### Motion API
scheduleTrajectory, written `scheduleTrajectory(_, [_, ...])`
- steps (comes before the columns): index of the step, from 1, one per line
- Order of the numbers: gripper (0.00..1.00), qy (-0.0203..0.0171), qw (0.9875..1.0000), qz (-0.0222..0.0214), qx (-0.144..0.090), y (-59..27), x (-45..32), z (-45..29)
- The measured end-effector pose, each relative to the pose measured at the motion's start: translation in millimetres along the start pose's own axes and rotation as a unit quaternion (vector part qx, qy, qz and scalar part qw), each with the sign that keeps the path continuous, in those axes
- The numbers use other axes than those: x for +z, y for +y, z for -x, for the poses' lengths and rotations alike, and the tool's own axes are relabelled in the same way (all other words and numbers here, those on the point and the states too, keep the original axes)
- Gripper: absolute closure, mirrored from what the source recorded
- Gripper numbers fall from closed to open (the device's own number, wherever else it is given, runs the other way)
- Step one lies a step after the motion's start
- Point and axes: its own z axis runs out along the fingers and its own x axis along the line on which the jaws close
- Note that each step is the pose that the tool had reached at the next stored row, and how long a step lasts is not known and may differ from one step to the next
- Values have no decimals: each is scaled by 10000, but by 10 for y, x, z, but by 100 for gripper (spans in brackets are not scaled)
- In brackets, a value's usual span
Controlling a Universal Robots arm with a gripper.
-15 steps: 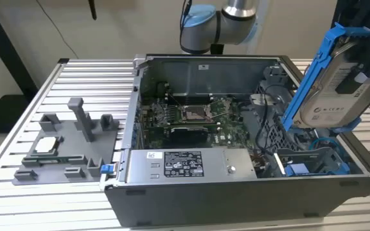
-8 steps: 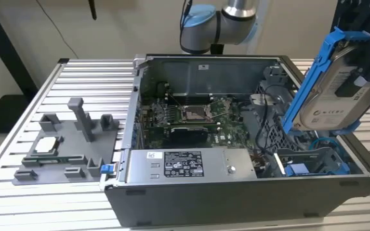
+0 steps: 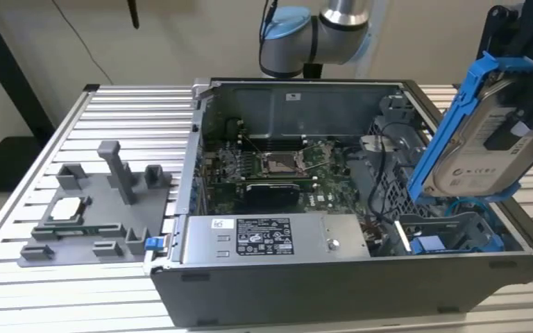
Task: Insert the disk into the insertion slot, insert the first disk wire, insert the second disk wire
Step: 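Insert the disk into the insertion slot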
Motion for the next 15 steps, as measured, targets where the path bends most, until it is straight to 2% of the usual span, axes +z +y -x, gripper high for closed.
scheduleTrajectory(6, [100,0,10000,2,8,-26,33,-63])
scheduleTrajectory(15, [100,2,10000,2,9,-29,38,-68])
